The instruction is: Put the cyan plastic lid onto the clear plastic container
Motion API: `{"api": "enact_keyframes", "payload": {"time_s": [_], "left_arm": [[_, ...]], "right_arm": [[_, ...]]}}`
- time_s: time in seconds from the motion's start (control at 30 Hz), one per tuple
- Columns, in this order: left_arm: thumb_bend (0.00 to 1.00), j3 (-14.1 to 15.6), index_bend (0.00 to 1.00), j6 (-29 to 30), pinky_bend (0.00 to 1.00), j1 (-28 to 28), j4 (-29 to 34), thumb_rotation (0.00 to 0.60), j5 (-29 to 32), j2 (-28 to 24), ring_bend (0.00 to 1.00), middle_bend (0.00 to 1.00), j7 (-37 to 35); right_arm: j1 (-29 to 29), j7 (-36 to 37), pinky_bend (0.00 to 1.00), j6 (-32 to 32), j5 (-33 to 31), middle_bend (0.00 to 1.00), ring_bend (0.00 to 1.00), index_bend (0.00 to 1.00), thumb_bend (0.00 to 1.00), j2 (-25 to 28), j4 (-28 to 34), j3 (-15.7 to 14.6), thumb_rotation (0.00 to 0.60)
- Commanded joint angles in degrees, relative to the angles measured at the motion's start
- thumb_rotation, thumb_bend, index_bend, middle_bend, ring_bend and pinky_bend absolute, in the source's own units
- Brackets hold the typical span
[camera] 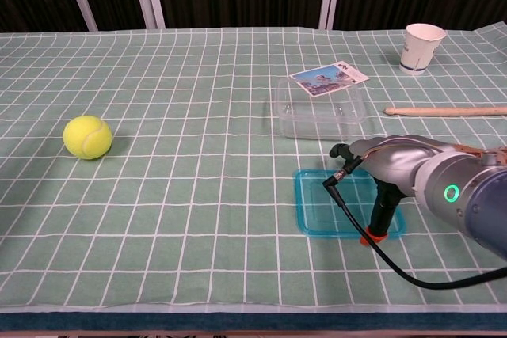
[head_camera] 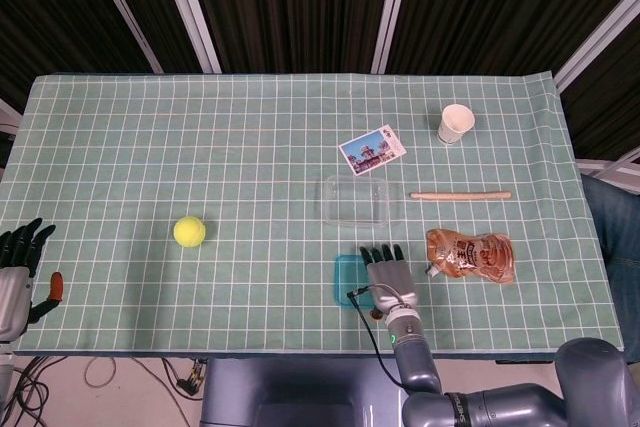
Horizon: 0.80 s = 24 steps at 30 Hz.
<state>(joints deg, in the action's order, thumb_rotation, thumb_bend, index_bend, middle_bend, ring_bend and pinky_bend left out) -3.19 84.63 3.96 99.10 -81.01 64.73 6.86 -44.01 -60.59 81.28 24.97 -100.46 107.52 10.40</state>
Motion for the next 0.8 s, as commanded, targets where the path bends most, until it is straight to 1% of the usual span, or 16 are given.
{"api": "enact_keyframes", "payload": {"time_s": [0.03, 0.3, 0.8], "left_arm": [[0.55, 0.0, 0.10, 0.0, 0.00, 0.0, 0.0, 0.600, 0.0, 0.0, 0.00, 0.00, 0.0], [0.55, 0.0, 0.10, -0.1, 0.00, 0.0, -0.1, 0.600, 0.2, 0.0, 0.00, 0.00, 0.6], [0.55, 0.0, 0.10, -0.1, 0.00, 0.0, -0.1, 0.600, 0.4, 0.0, 0.00, 0.00, 0.8]], "right_arm": [[-0.1, 0.0, 0.00, 0.0, -0.1, 0.16, 0.00, 0.00, 0.12, -0.1, -0.1, -0.1, 0.600], [-0.3, 0.4, 0.00, 0.0, -0.2, 0.19, 0.00, 0.00, 0.12, -0.2, -0.2, -0.1, 0.600], [-0.8, 0.7, 0.00, -0.2, -0.7, 0.19, 0.00, 0.00, 0.12, -0.7, -0.7, 0.3, 0.600]]}}
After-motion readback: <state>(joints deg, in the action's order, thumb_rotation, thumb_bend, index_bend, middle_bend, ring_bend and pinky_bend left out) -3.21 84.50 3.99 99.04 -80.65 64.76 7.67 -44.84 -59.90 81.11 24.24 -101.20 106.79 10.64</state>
